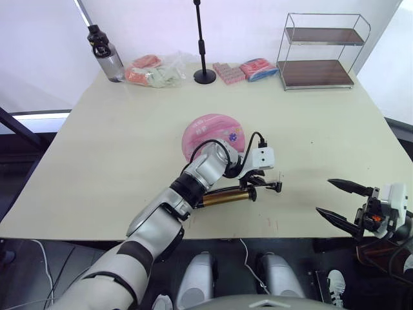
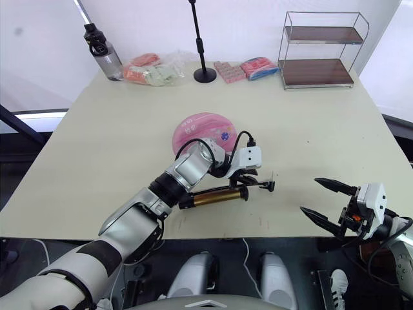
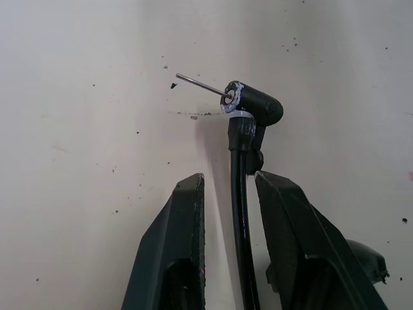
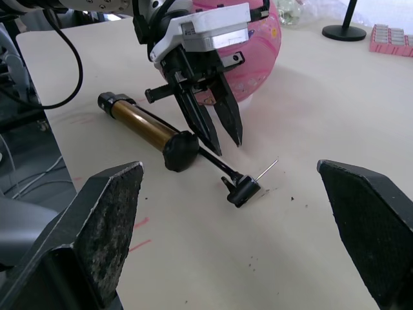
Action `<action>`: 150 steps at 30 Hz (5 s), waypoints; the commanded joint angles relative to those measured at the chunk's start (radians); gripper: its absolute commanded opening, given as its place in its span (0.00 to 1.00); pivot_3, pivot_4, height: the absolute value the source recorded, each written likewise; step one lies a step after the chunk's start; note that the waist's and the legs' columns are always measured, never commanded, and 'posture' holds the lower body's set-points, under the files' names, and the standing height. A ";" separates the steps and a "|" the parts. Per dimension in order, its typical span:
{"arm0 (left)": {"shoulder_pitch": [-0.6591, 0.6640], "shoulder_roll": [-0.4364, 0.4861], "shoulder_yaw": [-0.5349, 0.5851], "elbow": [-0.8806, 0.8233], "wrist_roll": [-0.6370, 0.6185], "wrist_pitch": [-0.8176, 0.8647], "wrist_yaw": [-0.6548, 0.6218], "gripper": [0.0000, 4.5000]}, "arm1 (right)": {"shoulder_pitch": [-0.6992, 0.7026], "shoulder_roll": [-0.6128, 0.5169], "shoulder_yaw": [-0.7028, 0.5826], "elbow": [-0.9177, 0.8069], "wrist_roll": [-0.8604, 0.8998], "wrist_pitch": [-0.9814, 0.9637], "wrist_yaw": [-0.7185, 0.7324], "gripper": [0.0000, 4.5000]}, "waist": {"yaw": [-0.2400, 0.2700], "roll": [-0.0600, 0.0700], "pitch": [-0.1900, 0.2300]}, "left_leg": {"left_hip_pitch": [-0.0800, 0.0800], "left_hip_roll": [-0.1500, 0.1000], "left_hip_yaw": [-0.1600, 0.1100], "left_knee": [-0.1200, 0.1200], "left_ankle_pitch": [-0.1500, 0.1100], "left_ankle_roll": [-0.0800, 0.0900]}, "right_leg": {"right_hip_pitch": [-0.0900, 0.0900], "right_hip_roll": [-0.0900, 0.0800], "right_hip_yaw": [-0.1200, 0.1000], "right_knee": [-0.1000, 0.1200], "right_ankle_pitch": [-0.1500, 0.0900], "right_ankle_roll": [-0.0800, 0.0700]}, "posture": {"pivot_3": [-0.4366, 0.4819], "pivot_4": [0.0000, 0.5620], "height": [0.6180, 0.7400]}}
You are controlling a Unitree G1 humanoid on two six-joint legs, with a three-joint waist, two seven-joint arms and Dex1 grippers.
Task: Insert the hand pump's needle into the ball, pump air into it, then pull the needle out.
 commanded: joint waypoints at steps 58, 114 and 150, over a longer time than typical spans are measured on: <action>0.121 0.025 -0.055 -0.099 0.026 0.109 -0.013 0.30 | 0.004 0.011 0.004 0.001 -0.002 -0.046 0.014 1.00 | -0.001 0.000 0.000 | 0.000 0.001 -0.002 0.000 0.000 0.000 | 0.000 0.002 0.000 0.000 0.000 0.000 | 0.48 0.27 1.00; 0.317 -0.114 0.158 -0.425 -0.182 0.044 0.208 0.01 | -0.134 0.062 -0.042 -0.359 0.559 0.762 -0.863 1.00 | -0.001 0.002 -0.001 | -0.003 0.000 -0.005 0.003 0.000 0.000 | 0.000 0.003 0.003 0.000 0.002 -0.003 | 0.48 0.27 1.00; 0.398 -0.130 0.143 -0.373 -0.163 -0.190 0.266 0.00 | -0.184 0.159 0.075 -0.408 0.508 0.833 -1.086 0.61 | -0.001 0.002 -0.001 | -0.011 0.000 -0.008 0.004 0.000 0.001 | -0.004 0.004 -0.001 0.000 0.001 -0.002 | 0.48 0.27 1.00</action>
